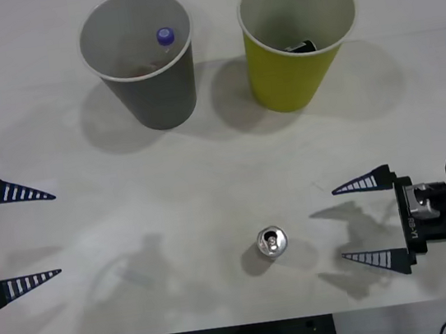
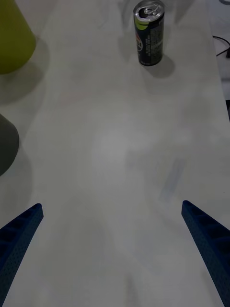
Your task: Put the can into the green bin and the plastic bottle into the gray bin
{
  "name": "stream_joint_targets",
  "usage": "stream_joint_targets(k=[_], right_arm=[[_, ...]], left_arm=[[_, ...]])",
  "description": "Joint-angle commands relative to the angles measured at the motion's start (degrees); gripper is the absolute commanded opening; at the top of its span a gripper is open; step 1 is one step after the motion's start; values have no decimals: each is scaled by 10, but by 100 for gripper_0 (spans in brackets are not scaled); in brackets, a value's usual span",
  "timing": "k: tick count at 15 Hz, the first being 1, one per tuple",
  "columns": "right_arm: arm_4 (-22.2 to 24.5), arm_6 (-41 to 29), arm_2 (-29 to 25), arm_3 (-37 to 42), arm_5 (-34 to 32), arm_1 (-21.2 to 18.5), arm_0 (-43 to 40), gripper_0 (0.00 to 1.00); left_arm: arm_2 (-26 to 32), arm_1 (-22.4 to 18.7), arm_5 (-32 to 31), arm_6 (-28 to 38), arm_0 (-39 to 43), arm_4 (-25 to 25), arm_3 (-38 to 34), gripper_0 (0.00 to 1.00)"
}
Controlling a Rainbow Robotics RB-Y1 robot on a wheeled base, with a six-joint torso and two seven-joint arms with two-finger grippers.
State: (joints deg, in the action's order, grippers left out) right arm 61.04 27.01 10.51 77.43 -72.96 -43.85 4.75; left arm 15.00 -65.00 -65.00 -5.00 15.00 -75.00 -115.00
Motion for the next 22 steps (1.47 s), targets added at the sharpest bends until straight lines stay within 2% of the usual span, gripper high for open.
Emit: stream_joint_targets(k=[1,4,11,16,22], right_arm=[[0,14,6,-32,-10,30,11,100],[0,62,10,-83,-24,61,32,100],[0,89,40,-138,-18,112,62,100],[6,102,61,-139,12,145,65,100],[5,112,95,-139,48,166,69,100]], left_arm=[[0,0,0,0,0,0,0,100],[0,0,0,0,0,0,0,100],[0,0,0,0,0,0,0,100],[0,0,0,0,0,0,0,100],[0,0,0,0,0,0,0,100]])
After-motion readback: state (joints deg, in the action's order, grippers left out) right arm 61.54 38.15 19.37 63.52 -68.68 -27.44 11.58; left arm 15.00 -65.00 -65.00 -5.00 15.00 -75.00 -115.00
